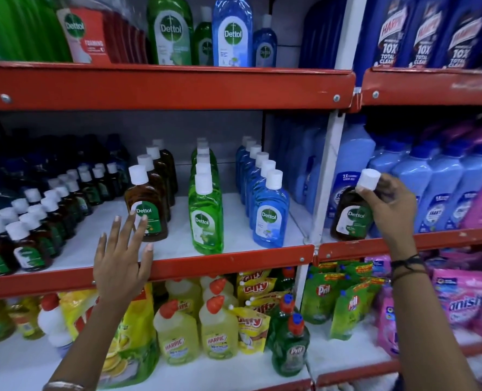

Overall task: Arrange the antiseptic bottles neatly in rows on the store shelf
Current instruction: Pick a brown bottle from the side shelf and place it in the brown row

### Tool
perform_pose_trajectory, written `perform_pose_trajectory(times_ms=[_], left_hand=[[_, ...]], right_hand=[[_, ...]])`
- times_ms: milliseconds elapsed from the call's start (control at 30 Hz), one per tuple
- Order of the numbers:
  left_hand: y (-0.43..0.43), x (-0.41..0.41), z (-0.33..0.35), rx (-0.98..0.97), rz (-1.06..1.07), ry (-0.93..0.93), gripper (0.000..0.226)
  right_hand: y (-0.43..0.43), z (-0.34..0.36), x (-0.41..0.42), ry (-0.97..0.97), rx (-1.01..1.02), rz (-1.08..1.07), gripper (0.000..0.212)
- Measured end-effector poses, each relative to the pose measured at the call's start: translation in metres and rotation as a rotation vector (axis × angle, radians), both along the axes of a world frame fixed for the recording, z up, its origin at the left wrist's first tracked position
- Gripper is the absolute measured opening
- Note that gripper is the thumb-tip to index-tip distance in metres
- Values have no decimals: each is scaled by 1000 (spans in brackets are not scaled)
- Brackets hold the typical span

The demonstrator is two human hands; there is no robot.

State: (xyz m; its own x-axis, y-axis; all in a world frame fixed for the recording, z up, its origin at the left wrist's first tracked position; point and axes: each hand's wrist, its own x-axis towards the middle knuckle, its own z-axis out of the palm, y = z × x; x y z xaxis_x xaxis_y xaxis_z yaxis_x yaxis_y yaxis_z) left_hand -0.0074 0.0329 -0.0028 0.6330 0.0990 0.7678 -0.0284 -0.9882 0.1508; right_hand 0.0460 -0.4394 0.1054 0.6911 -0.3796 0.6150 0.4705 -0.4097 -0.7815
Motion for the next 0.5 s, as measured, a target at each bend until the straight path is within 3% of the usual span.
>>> perform_pose_trajectory(times_ms=[233,500], left_hand=[[5,-3,1,26,-25,-4,58],[43,-16,2,-16,9,3,56]], right_hand=[[42,33,-50,-129,14,-169,41],[149,53,-82,-124,27,174,31]])
